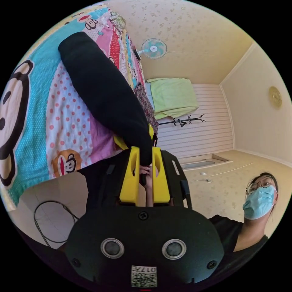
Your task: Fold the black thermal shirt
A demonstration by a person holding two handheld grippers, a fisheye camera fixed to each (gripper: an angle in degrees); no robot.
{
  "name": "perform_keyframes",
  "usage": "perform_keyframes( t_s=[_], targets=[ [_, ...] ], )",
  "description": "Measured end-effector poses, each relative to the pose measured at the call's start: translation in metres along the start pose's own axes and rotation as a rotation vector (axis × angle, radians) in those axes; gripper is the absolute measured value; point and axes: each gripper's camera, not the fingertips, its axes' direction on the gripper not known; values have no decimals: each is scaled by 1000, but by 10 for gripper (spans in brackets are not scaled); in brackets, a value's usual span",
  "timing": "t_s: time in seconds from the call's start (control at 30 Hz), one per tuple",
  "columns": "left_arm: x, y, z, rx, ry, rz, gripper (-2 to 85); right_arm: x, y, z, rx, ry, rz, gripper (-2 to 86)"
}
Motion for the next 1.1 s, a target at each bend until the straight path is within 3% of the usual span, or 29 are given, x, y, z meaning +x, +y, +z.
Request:
perform_keyframes(
  t_s=[0.07, 0.27, 0.5, 0.63, 0.73, 0.8, 0.9, 0.97, 1.03, 1.1],
  targets=[
    [10, 2, -10, 16, 26, 27, 65, -40, 8, 15, -20, 122, -169, 88],
    [106, 8, -40, 82, -3, 321, 65, -182, 62, 85, -99, 633, -670, 61],
    [216, -61, 28, 28, -33, 591, 66, -260, 11, 102, -92, 751, -930, 56],
    [286, -89, 89, 17, 33, 784, 66, -322, 4, 76, 91, 788, -1184, 58],
    [301, -109, 157, -90, 37, 797, 71, -329, -22, 36, 192, 752, -1106, 60],
    [289, -111, 195, -155, 3, 770, 66, -312, -39, 18, 235, 846, -1023, 62],
    [238, -92, 239, -273, -111, 730, 5, -246, -78, -23, 297, 1052, -725, 69],
    [194, -77, 254, -380, -193, 682, -4, -166, -102, -70, 298, 1182, -396, 73],
    [131, -57, 250, -487, -361, 581, -8, -106, -100, -98, 272, 1272, -187, 60],
    [92, -44, 226, -512, -489, 494, -9, -63, -84, -109, 237, 1271, -112, 42]
  ],
)
